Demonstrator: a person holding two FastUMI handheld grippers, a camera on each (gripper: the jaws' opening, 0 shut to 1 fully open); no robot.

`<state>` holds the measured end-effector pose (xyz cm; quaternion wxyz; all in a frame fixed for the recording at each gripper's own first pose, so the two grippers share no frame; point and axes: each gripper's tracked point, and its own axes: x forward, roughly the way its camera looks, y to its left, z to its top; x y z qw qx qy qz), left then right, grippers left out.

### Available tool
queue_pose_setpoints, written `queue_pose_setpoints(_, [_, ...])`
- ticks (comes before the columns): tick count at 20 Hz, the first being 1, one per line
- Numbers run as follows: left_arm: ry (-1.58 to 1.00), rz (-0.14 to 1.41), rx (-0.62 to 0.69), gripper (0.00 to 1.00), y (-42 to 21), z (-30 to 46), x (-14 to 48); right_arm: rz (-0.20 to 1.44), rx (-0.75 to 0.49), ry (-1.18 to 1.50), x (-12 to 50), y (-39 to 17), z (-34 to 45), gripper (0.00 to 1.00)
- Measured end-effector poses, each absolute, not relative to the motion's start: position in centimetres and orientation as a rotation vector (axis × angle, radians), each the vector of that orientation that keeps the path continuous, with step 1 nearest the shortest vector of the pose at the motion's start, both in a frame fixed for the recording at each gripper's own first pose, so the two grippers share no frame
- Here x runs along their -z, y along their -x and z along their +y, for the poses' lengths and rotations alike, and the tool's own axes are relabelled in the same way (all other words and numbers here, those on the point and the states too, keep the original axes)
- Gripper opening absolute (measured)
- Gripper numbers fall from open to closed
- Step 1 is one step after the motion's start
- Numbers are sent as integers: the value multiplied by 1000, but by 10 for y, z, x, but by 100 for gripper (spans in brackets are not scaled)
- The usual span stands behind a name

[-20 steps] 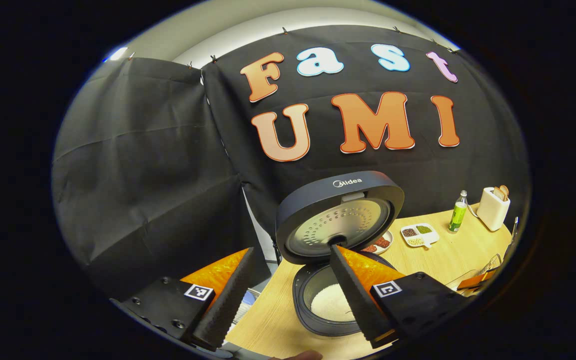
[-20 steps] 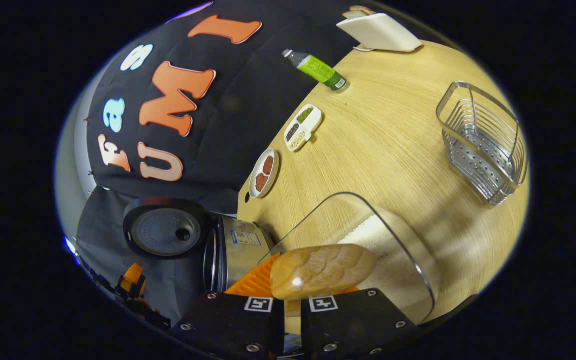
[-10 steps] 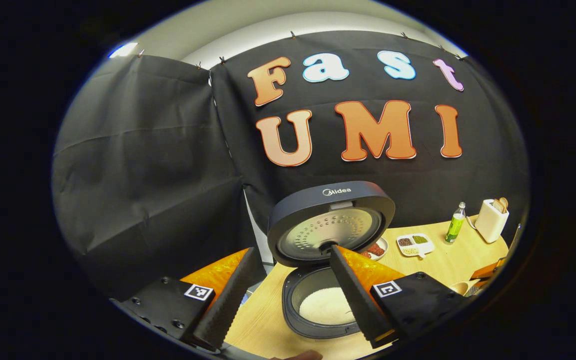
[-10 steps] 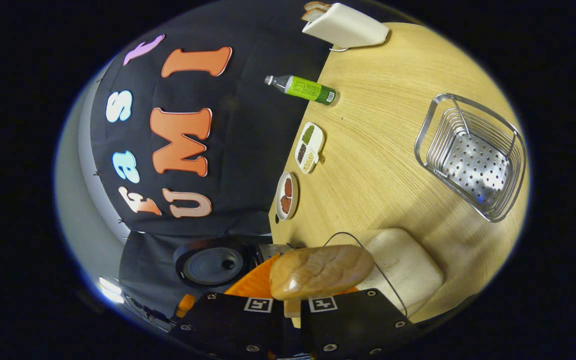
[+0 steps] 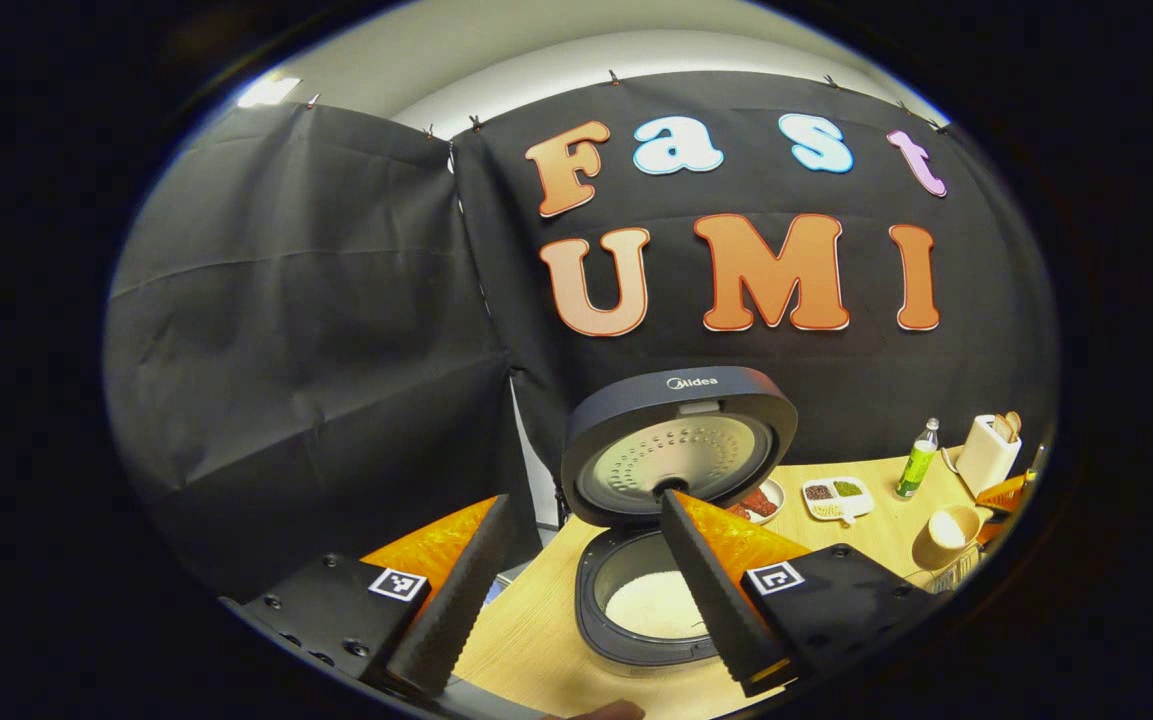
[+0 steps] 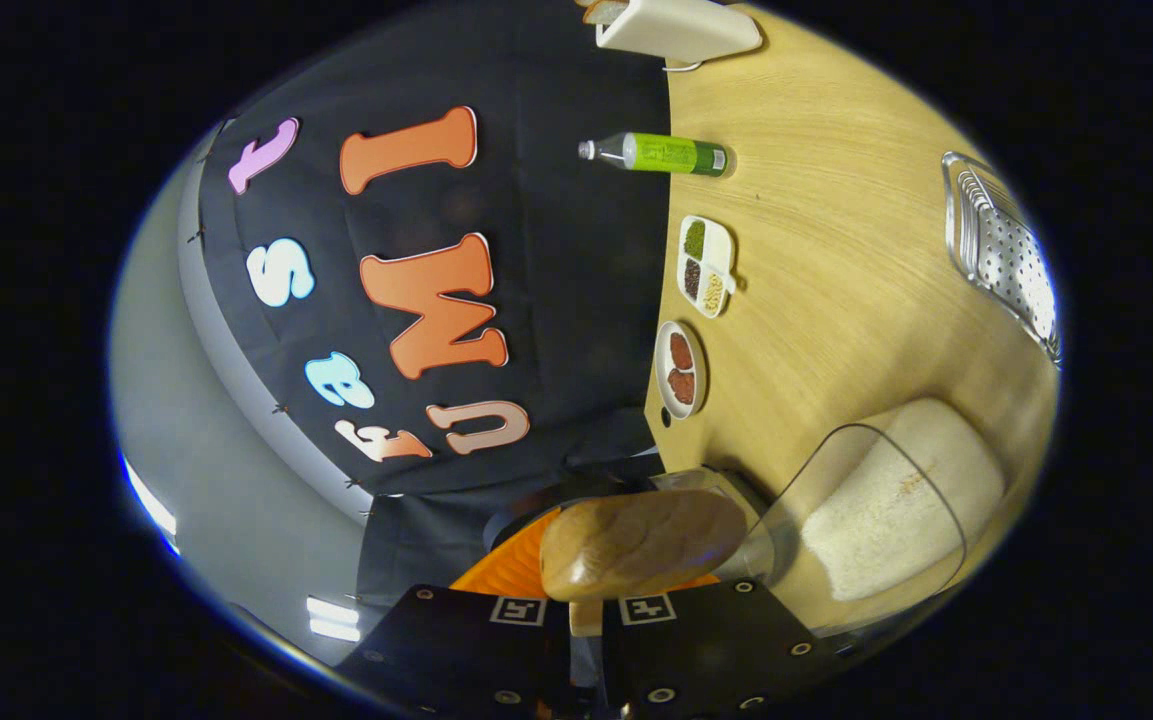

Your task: Close the left gripper, press the button to open the rice cooker; take a wooden spoon from the chopstick holder with the right hand, scoop a spoonful of rice and pour it into the rice cooker, then put the wooden spoon back into the chopstick holder.

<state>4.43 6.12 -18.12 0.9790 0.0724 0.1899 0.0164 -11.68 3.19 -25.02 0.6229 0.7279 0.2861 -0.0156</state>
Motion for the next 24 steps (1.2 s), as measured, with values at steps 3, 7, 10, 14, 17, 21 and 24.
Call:
queue_pose_setpoints(3, [-147,363,-57,94,-36,75,175,670,-25,-1702,234,96,58,12])
queue_pose_setpoints(7, [-151,346,-99,99,-25,99,169,727,-69,-1646,231,74,91,12])
queue_pose_setpoints(10, [-145,348,-139,100,-18,119,171,757,-86,-1616,233,56,110,12])
queue_pose_setpoints(14, [-148,355,-192,100,-4,149,180,803,-77,-1500,241,40,131,12])
queue_pose_setpoints(17, [-146,370,-231,94,6,170,185,823,-73,-1406,244,28,144,12])
queue_pose_setpoints(21, [-144,383,-266,100,15,180,183,831,-67,-1251,251,9,160,12])
queue_pose_setpoints(24, [-152,380,-282,100,20,186,183,823,-83,-1124,248,-3,175,12])
